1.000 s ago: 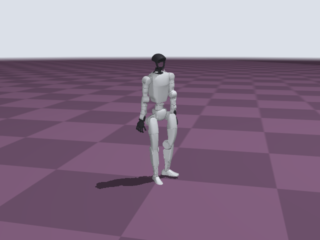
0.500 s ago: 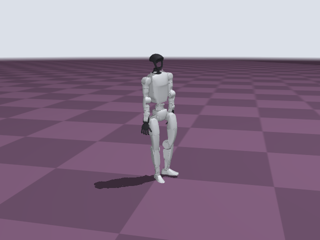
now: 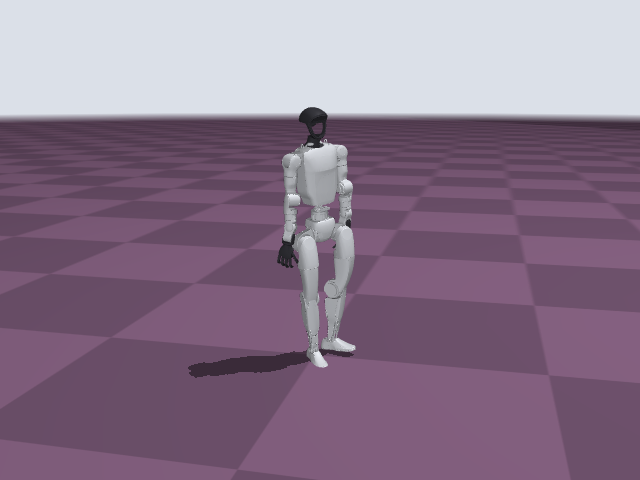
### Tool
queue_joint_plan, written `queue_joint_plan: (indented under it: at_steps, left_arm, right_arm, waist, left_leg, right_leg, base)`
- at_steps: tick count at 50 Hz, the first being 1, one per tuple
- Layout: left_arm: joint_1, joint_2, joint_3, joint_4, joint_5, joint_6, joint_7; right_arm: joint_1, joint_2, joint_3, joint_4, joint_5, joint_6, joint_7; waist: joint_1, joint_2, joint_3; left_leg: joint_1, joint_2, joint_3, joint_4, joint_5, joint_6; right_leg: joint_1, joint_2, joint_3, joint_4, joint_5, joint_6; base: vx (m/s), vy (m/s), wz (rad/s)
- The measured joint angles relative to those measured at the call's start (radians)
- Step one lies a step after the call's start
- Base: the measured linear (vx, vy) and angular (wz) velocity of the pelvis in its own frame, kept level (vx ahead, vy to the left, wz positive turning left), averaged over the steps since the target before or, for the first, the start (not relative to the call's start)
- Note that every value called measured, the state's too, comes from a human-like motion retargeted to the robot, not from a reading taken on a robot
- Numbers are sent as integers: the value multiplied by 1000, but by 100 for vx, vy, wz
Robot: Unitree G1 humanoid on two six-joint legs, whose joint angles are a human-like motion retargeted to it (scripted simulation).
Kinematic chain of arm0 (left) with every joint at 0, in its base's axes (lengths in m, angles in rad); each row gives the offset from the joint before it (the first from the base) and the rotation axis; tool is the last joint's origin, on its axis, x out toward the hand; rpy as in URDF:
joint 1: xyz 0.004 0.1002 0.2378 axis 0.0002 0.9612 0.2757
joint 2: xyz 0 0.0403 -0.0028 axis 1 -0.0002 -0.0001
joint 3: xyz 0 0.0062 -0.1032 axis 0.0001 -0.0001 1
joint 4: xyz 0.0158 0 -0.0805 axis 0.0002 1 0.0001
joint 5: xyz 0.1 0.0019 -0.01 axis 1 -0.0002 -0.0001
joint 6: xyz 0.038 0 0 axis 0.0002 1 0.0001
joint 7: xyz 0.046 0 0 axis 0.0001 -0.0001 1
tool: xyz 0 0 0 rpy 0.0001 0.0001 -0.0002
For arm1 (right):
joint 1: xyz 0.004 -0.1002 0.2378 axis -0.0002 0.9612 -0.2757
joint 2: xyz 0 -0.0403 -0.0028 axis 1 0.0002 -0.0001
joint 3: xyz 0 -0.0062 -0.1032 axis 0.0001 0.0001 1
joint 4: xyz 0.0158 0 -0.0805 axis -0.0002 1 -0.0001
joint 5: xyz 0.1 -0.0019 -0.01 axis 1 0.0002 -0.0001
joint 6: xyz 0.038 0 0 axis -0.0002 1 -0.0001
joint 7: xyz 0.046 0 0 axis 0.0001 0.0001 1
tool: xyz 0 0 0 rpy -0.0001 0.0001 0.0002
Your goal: Upper body actions
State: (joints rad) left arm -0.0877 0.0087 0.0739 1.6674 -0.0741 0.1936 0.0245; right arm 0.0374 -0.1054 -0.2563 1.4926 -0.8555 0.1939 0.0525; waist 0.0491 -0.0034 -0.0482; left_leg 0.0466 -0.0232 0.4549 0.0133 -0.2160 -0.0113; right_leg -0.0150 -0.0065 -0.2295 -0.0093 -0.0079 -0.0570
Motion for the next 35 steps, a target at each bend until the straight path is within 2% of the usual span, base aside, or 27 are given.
queue_joint_plan:
  at_steps: [35]
  left_arm:
    - [-3,-2,10,5,-15,-7,17]
  right_arm:
    - [-9,1,20,9,-14,-17,12]
  waist:
    - [-8,-20,-10]
  left_leg:
    - [-8,-11,-21,4,-17,11]
  right_leg:
    - [3,-12,-12,3,10,-2]
  base:
    - [0,0,0]
